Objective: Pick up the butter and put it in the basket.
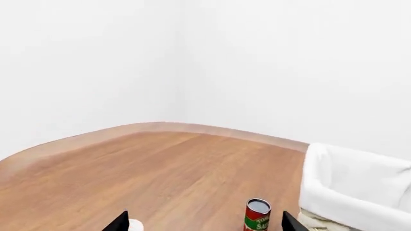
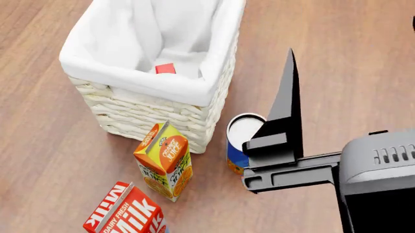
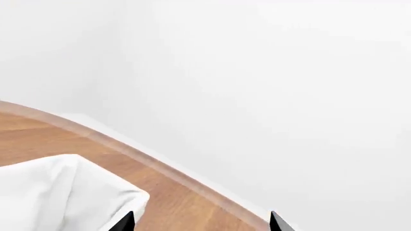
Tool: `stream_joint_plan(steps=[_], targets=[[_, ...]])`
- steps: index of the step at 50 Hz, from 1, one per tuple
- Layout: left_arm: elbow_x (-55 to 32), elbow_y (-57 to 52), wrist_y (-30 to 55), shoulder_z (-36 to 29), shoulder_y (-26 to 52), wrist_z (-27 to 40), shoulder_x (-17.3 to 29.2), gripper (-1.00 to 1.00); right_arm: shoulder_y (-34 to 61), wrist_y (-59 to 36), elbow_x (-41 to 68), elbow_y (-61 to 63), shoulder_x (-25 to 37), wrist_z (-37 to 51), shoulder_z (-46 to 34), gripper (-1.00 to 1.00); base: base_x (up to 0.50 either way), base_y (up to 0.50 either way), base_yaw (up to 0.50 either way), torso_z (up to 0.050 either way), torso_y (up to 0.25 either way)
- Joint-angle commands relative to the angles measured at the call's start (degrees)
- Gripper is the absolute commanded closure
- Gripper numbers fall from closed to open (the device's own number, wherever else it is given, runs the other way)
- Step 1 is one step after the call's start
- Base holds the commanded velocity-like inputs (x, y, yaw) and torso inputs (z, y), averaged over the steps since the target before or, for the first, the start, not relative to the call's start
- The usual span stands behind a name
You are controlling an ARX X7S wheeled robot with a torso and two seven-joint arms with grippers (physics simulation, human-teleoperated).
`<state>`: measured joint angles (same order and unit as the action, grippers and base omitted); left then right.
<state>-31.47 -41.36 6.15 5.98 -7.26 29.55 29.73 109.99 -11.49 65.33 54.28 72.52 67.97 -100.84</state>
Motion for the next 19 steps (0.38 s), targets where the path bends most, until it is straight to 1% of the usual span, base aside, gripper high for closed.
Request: stream_joint_plan(steps=[1, 2, 3, 6, 9, 15, 18, 19], targets=[[-6.85, -6.45, 3.69, 5.63, 0.80, -2.29, 0.97, -1.00, 24.35, 12.90, -11.31, 5.71, -5.53, 14.24, -37.83, -1.00, 0.00, 0.00, 0.00, 0.000, 0.000], [-7.13, -5.97, 3.20, 6.02, 0.89, -2.85, 1.13, -1.00, 24.95, 14.56, -13.08, 5.71, -7.25, 16.44, -44.21, -1.00, 0.00, 0.00, 0.00, 0.000, 0.000], [-7.67, -6.47, 3.33, 6.35, 1.32, -2.57, 1.39, -1.00, 24.97, 15.69, -14.79, 5.71, -8.15, 18.36, -46.70, -1.00, 0.00, 0.00, 0.00, 0.000, 0.000], [-8.58, -7.92, 4.40, 6.75, 2.48, -1.14, 2.06, -1.00, 24.98, 17.55, -16.83, 5.71, -10.52, 21.84, -49.88, -1.00, 0.00, 0.00, 0.00, 0.000, 0.000], [-8.87, -7.79, 4.63, 7.16, 3.34, -0.80, 2.53, -1.00, 24.99, 17.24, -16.55, 5.71, -10.90, 21.97, -49.58, -1.00, 0.00, 0.00, 0.00, 0.000, 0.000], [-11.66, -9.84, 5.68, 10.37, 4.48, 1.20, 4.77, -1.00, 25.00, 12.61, -13.12, 5.72, -11.02, 21.96, -44.99, -1.00, 0.00, 0.00, 0.00, 0.000, 0.000], [-14.06, -11.75, 6.13, 12.83, 5.12, 2.86, 6.28, -1.00, 25.00, 9.07, -9.91, 5.72, -10.81, 21.32, -40.65, -1.00, 0.00, 0.00, 0.00, 0.000, 0.000], [-15.19, -12.36, 6.44, 13.67, 5.48, 3.62, 6.93, -1.00, 25.00, 7.62, -8.73, 5.72, -9.67, 19.88, -38.09, -1.00, 0.00, 0.00, 0.00, 0.000, 0.000]])
